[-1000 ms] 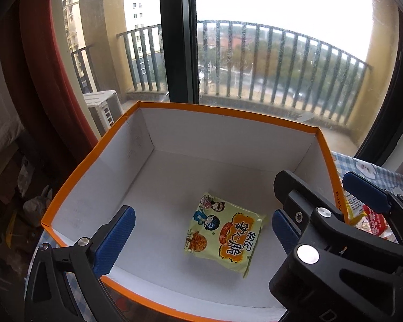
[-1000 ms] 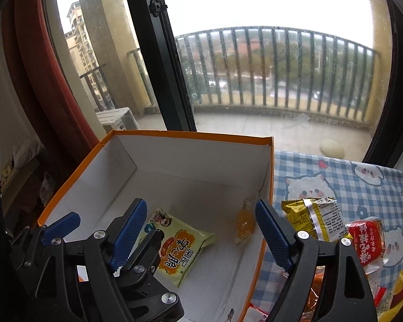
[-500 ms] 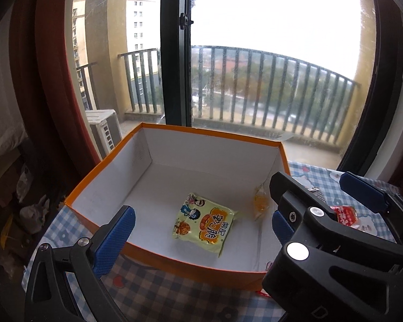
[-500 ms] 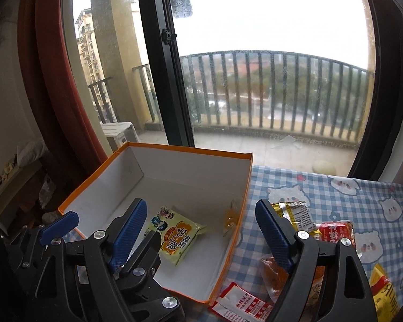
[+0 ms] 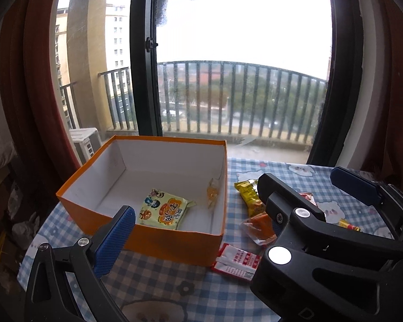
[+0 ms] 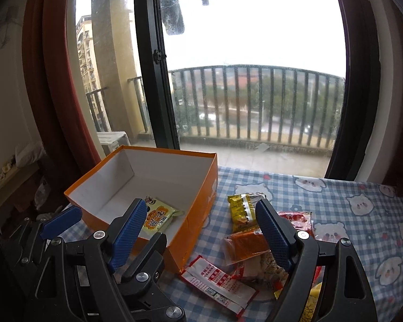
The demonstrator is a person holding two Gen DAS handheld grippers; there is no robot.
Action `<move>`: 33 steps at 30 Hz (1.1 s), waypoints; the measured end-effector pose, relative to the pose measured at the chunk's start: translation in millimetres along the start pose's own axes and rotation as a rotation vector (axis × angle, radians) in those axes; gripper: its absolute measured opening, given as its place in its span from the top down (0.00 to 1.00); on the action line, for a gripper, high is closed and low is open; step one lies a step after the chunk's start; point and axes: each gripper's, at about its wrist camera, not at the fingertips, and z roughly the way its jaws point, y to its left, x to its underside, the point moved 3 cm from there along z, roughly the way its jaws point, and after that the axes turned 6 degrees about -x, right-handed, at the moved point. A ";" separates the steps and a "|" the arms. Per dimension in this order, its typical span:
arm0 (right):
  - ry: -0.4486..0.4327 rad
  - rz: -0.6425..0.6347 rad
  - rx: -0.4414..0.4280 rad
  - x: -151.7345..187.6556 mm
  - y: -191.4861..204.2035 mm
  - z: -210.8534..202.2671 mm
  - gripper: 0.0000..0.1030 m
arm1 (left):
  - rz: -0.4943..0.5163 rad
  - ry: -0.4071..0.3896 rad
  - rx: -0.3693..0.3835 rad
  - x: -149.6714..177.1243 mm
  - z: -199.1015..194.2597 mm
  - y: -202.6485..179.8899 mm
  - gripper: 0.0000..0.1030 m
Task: Organize snacks
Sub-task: 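Move the right tool back over the snack pile toward the yellow chip bag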
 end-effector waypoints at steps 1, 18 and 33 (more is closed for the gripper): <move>-0.004 0.001 0.006 1.6 -2.8 -4.8 0.17 | 0.006 -0.005 0.007 1.0 -3.0 -3.6 0.01; -0.040 -0.005 0.096 32.1 -36.3 -65.0 0.14 | 0.077 -0.064 0.129 29.5 -44.3 -59.6 0.01; -0.035 0.023 0.196 74.9 -73.4 -71.0 0.10 | 0.130 -0.045 0.213 64.0 -34.0 -102.3 0.00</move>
